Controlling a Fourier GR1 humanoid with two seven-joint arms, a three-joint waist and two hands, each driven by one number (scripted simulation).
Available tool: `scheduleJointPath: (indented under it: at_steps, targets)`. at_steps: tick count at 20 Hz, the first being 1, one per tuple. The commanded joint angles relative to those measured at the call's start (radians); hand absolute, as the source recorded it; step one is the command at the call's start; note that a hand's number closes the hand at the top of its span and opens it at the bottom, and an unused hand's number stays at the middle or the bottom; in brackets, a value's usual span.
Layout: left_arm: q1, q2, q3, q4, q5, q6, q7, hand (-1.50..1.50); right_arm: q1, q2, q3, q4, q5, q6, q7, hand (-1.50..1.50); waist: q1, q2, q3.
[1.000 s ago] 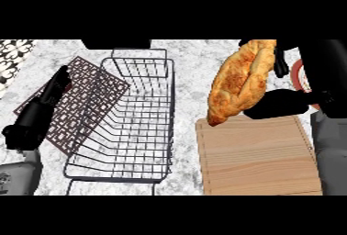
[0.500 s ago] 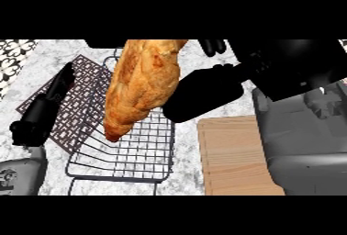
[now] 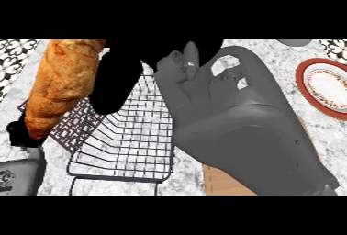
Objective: Pick the croissant from the cutting board and place it in the basket
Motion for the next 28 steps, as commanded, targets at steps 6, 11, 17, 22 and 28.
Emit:
scheduleJointPath:
  at_steps: [6, 11, 17, 22, 28]
  targets:
    - [-0.007, -0.020, -0.012, -0.051, -0.012, 0.017, 0.062, 0.00, -0.043, 0.007, 0.151, 0.164, -0.001, 0.049, 0.118, 1.50, -0.005, -0.004, 0.001]
    - [0.017, -0.063, -0.043, -0.019, -0.049, 0.052, -0.006, 0.00, -0.093, -0.031, 0.175, 0.229, 0.045, 0.122, 0.086, 1.50, -0.010, -0.001, 0.000]
    - [-0.052, 0.014, 0.032, 0.009, 0.004, -0.005, 0.033, 0.00, -0.017, -0.018, 0.167, 0.197, -0.013, 0.207, 0.056, -1.50, -0.017, 0.000, 0.001]
    - [0.036, -0.019, 0.007, 0.028, -0.022, 0.008, -0.069, 0.00, -0.053, 0.006, 0.148, 0.220, -0.116, 0.156, 0.092, -1.50, -0.006, 0.000, 0.000]
    - [0.010, -0.019, -0.003, -0.022, -0.019, -0.001, 0.006, 0.00, -0.002, 0.007, 0.101, 0.147, -0.088, -0.113, 0.035, -1.50, -0.002, 0.000, 0.001]
